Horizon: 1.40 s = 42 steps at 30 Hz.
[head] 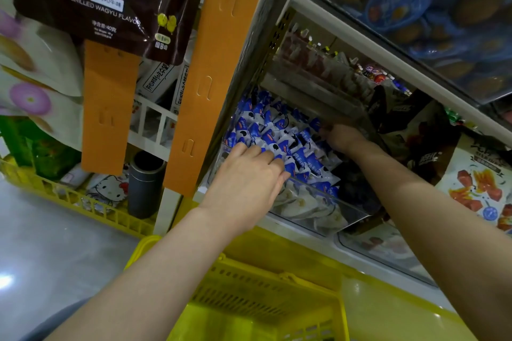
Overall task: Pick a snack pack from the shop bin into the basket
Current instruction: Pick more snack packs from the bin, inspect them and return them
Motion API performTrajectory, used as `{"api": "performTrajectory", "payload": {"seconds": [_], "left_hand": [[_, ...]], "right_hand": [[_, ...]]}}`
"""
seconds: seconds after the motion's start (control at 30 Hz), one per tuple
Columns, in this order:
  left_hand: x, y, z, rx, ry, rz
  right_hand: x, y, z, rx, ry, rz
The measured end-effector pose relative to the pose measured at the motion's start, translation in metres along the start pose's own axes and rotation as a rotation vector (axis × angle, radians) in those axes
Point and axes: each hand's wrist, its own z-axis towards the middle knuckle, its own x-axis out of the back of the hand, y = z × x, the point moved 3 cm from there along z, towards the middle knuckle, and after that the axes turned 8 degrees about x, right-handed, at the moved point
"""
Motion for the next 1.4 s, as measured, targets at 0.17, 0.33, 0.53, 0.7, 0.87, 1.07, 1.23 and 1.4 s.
{"api": "performTrajectory", "payload": {"seconds": [0.17, 0.33, 0.53, 0.7, 0.87, 1.07, 1.23, 1.4], "left_hand": [[-0.001, 0.000, 0.000, -0.008, 0.013, 0.003], [-0.002, -0.001, 0.000, -0.011, 0.037, -0.006], [-0.001, 0.000, 0.000, -0.017, 0.060, -0.017], [-0.001, 0.001, 0.000, -0.025, 0.069, -0.020], [-0.001, 0.002, 0.000, -0.008, 0.062, -0.063], [0.012, 0.012, -0.007, 0.270, 0.203, -0.715], [0.020, 0.026, -0.017, 0.396, 0.090, -1.190], [0.017, 0.034, -0.026, 0.353, -0.057, -1.257]], "right_hand": [[-0.004, 0.006, 0.003, -0.067, -0.072, -0.049], [-0.008, 0.010, 0.004, -0.160, -0.055, 0.182], [-0.012, 0.009, 0.002, -0.215, 0.002, 0.252], [-0.003, 0.000, -0.016, -0.080, 0.174, 0.202], [0.030, -0.018, -0.056, 0.152, 0.547, 0.273], [0.045, -0.049, -0.130, 0.499, 0.639, 0.594], [0.031, -0.052, -0.178, 0.630, 0.513, 0.793], [-0.001, -0.031, -0.188, 0.392, 0.260, 1.100]]}}
